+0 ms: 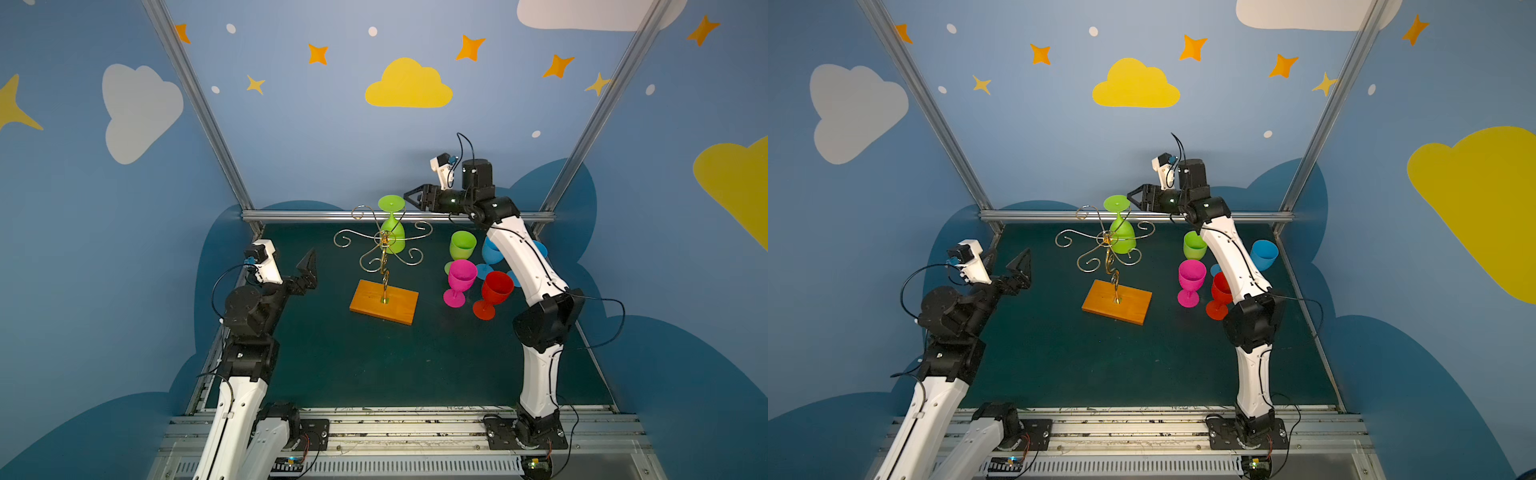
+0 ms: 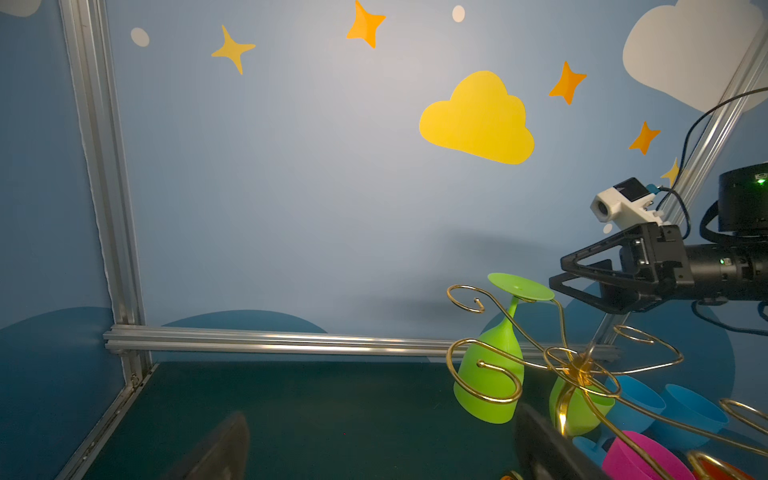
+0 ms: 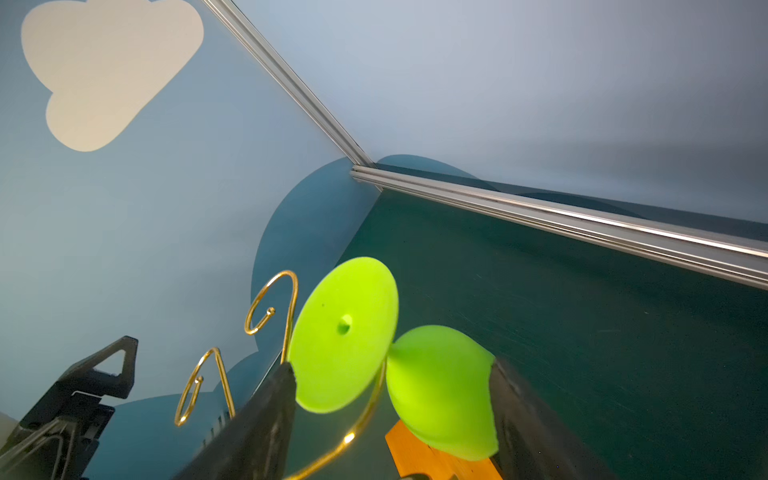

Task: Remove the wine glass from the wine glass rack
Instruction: 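Lift the right gripper and reach it to the green glass on the rack, then close the right gripper on the green glass foot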

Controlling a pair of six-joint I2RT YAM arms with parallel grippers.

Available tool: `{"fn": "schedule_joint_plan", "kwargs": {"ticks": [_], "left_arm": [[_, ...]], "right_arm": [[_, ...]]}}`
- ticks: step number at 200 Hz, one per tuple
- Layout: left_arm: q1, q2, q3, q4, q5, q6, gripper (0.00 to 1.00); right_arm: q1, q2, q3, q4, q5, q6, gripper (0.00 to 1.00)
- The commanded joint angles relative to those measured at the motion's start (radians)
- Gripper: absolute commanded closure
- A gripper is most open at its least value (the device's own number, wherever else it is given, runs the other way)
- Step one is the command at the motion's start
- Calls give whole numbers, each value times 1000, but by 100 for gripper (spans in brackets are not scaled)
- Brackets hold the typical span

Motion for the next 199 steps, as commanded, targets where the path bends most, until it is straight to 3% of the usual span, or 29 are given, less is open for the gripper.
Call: {"fn": "schedule_joint_plan", "kwargs": {"ticks": [1, 52, 85, 150, 199], "left_arm": [[6, -15, -13, 12, -6, 11, 3], [5, -18, -17, 13, -5, 8, 3], [5, -23, -16, 12, -5, 8, 3], [5, -25, -16, 12, -5, 6, 2], [5, -27, -17, 10, -8, 8, 2]], "right_arm": [[14, 38, 60, -19, -4, 15, 28], [28, 106, 128, -25, 4, 34, 30], [34, 141, 177, -46, 4, 37, 36], [35, 139, 175, -59, -3, 29, 64], [35, 115, 157, -52, -9, 35, 78]]}}
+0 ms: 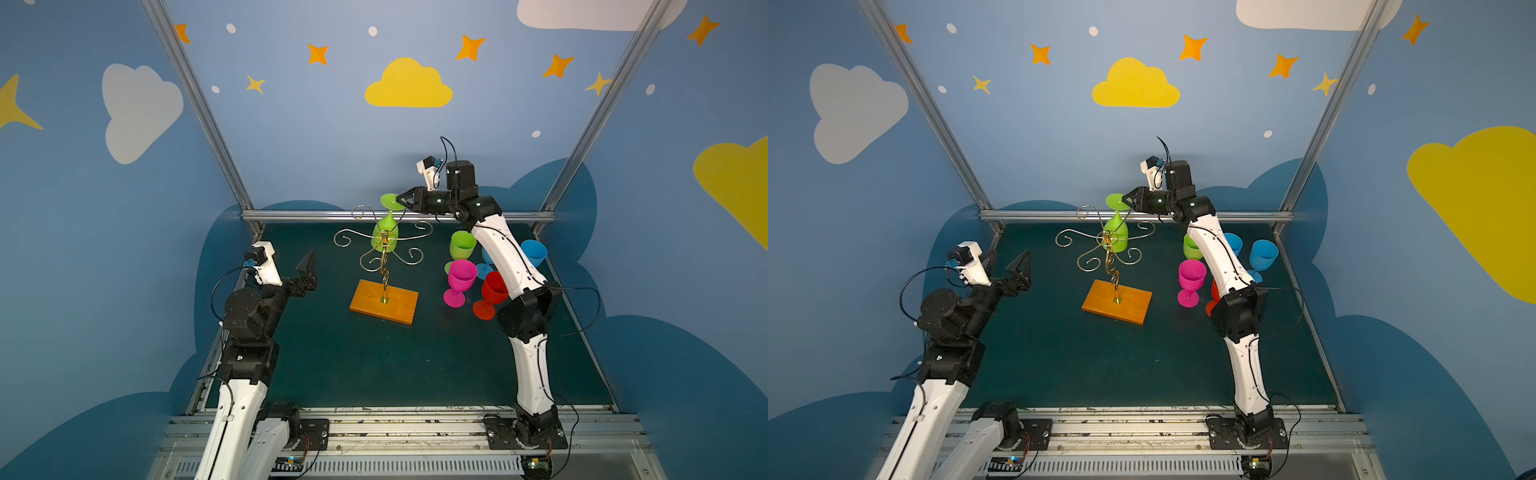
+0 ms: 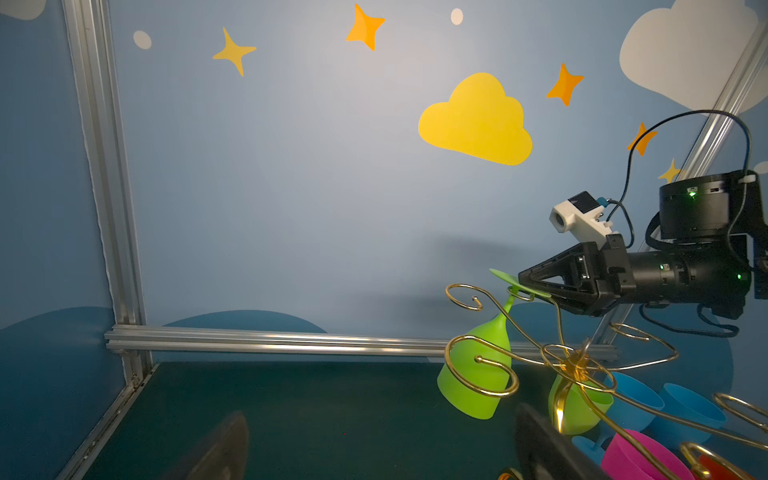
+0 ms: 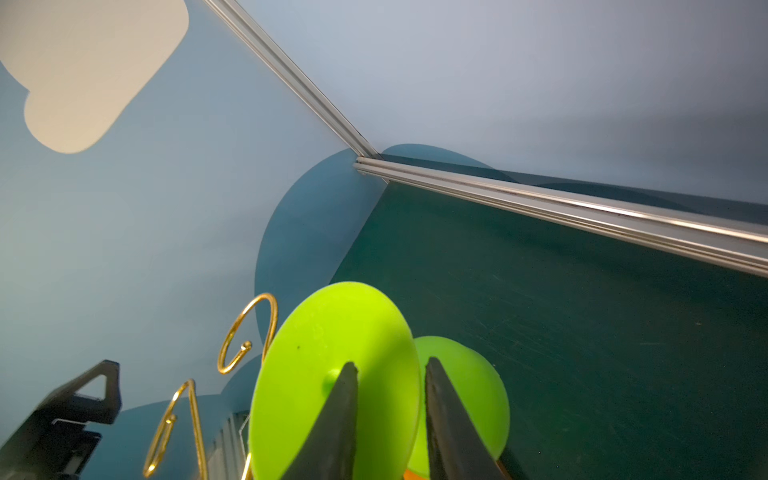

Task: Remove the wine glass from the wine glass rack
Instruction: 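Close the right gripper on the green glass foot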

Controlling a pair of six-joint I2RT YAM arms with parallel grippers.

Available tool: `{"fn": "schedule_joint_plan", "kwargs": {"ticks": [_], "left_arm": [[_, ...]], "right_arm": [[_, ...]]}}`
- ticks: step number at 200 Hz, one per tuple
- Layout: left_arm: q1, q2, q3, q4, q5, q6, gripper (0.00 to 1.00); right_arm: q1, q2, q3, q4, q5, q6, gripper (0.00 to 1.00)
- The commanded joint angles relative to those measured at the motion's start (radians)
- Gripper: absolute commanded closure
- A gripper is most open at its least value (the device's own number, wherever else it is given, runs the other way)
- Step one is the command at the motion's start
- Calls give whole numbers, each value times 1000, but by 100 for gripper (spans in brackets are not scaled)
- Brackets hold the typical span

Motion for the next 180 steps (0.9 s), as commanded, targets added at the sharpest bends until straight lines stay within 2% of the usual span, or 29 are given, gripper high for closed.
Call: {"fn": "schedule_joint_plan", "kwargs": {"ticks": [1, 85, 143, 180], "left_arm": [[6, -11, -4, 11, -8, 8, 2], [6, -16, -4, 9, -11, 9, 2], [4, -17, -5, 9, -13, 9, 2], [4, -20, -6, 9, -13, 9, 2]], "right_arm": [[5, -24, 6, -16, -9, -1, 78], [0, -61, -65, 72, -70, 76, 100], [-5, -76, -84, 140, -135, 152, 100], [-19, -96, -130, 263, -195, 270, 100]]}}
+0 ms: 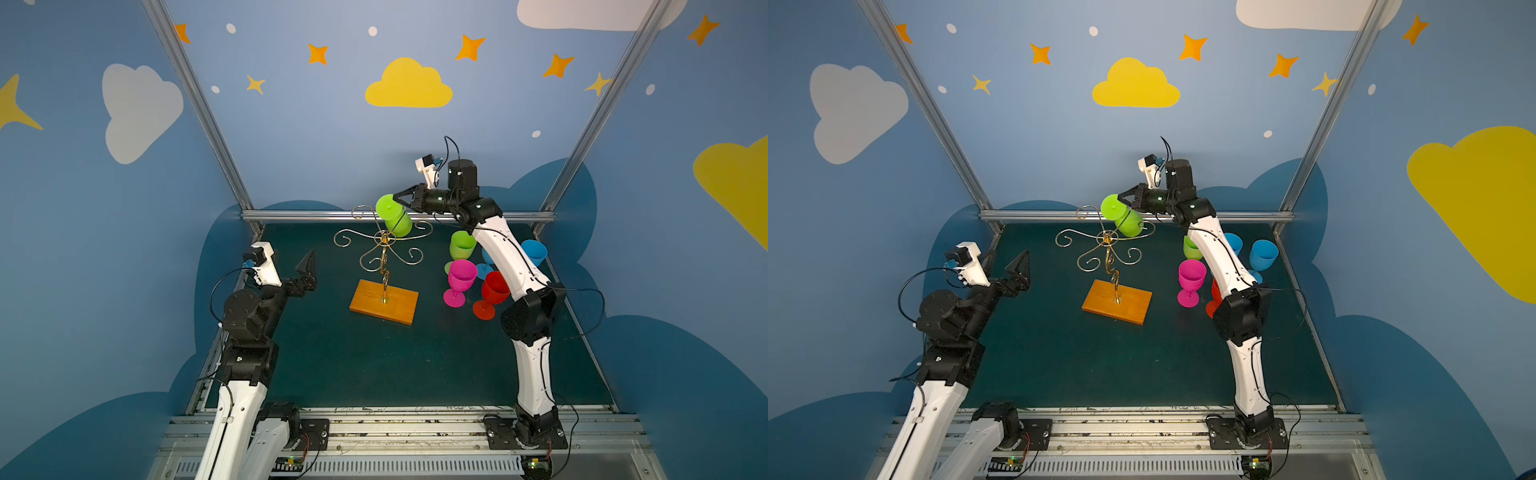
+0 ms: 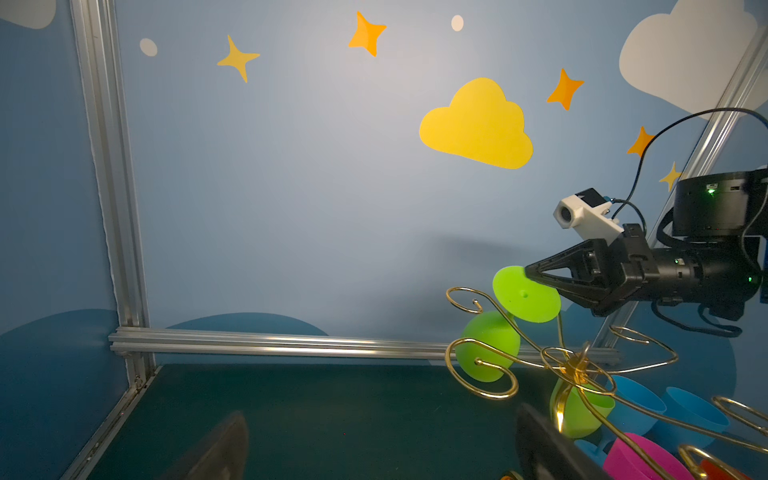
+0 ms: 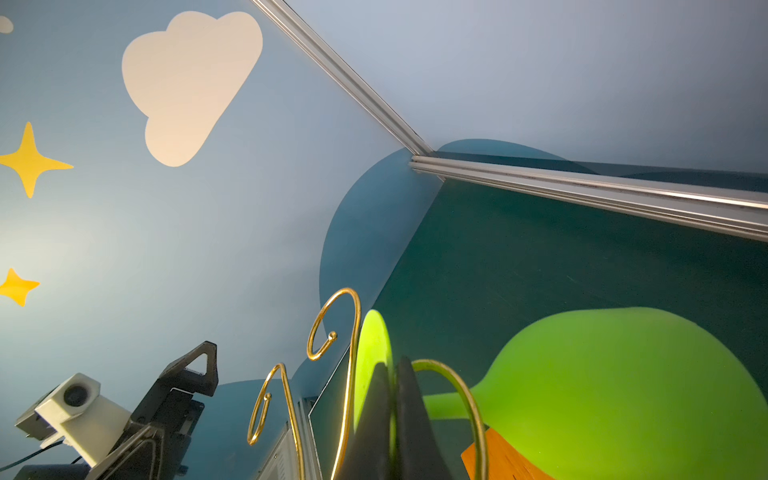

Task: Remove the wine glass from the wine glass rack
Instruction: 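Close the right gripper on the green glass foot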

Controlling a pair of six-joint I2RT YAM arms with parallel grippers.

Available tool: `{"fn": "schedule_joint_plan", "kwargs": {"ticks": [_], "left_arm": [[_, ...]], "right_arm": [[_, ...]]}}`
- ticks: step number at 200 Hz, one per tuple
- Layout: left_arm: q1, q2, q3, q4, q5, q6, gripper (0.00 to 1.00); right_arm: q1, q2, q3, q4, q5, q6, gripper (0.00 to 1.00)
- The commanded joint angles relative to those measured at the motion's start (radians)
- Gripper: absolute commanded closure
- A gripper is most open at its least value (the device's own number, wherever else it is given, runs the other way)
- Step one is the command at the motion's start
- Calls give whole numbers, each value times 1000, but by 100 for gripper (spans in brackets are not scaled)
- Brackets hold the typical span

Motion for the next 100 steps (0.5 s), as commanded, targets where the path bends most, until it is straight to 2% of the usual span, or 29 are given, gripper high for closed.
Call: {"fn": "schedule_joint_plan", "kwargs": {"ticks": [1, 42, 72, 100], "left_arm": [[4, -11, -6, 9, -7, 9, 2], [4, -12, -6, 9, -6, 10, 2], [3, -13, -6, 9, -8, 9, 2], [1, -16, -7, 8, -10, 11, 2]], "right_arm": [[-14, -49, -29, 98, -44, 81, 100], [-25, -65, -42, 149, -63, 147, 100], [-41, -72, -84, 251, -89, 238, 100], [-50, -69, -85, 263, -104, 255, 100]]}}
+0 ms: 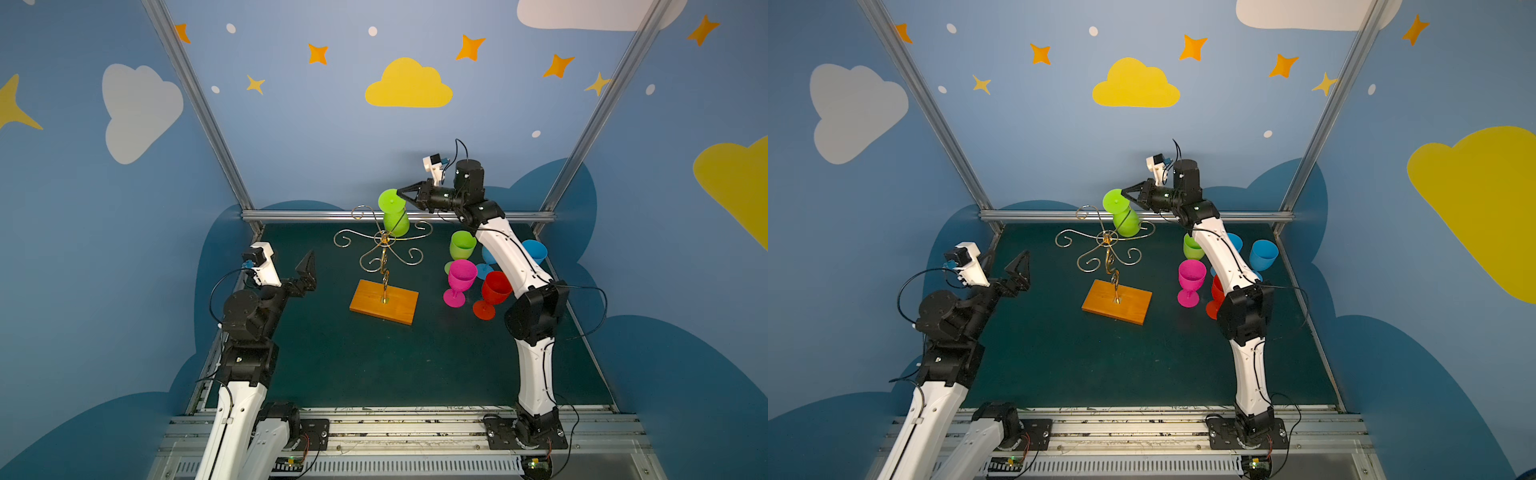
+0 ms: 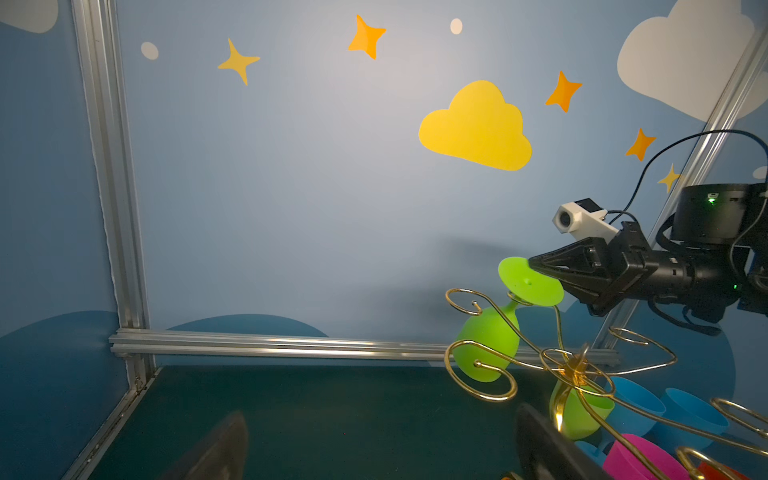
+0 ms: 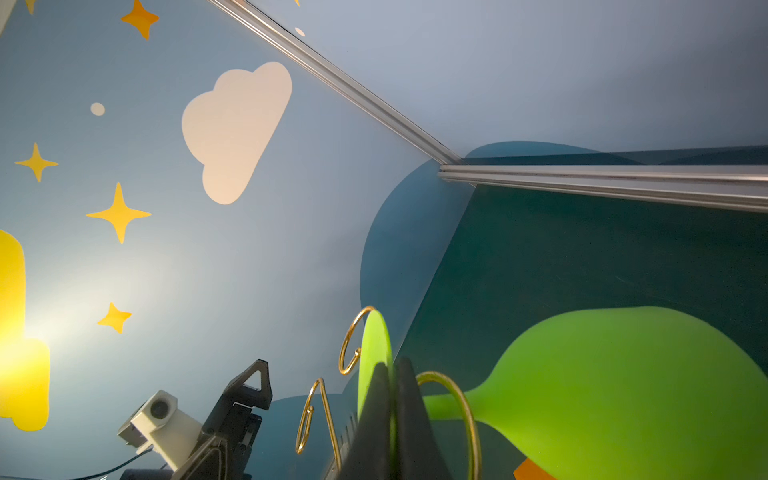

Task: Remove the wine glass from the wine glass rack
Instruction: 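Close the right gripper on the green glass foot, then lift the green glass up off the rack hook with the right gripper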

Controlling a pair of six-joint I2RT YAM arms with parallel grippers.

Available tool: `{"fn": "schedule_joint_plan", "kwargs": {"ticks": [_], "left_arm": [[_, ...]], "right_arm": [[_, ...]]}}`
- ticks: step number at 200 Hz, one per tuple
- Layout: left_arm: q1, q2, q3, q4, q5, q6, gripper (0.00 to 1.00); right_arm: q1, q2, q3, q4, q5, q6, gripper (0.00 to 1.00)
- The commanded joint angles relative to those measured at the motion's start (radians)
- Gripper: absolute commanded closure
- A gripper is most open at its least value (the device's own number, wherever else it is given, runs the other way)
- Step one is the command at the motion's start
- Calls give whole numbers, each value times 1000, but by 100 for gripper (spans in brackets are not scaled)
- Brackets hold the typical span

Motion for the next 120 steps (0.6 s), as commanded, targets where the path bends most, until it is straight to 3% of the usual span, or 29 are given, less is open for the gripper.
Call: {"fn": "schedule_joint_plan", "kwargs": {"ticks": [1, 120], "left_arm": [[2, -12, -7, 8, -9, 10, 2], [-1, -14, -7, 8, -11, 12, 2]], "right_arm": [[-10, -52, -6, 77, -34, 44, 100], [-41, -100, -102, 150, -61, 90, 100]]}}
